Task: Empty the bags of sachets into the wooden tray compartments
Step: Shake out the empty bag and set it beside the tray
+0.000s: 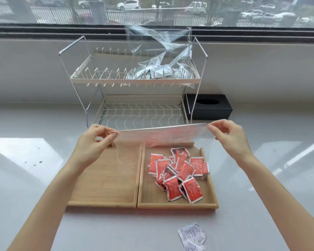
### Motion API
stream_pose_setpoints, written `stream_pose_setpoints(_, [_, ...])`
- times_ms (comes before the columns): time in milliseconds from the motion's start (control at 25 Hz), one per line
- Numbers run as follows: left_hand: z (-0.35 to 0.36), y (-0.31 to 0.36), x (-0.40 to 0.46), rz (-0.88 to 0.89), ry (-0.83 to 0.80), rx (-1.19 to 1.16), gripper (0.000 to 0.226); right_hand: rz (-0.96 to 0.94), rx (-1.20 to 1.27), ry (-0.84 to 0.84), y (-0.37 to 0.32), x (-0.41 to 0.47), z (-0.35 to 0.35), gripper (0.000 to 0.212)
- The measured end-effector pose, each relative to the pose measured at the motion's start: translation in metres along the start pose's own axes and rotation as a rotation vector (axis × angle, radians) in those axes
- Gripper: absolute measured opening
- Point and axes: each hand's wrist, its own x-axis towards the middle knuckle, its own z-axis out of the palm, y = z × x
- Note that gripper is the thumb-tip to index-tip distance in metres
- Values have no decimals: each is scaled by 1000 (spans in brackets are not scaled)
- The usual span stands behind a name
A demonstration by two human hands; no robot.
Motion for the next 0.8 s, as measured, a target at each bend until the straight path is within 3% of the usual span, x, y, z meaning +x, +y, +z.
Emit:
stream_pose_setpoints(240, [18, 36, 14, 32, -80, -169, 18, -37, -22, 180, -20, 18, -41, 5])
stream_pose_setpoints(480, [68, 69, 40, 18, -196, -303, 15, 47, 42, 258, -8, 41, -88, 18])
stream_pose_setpoints(800, [168, 84, 81, -62, -328, -226, 14, 195, 64, 268, 55, 88, -131, 18])
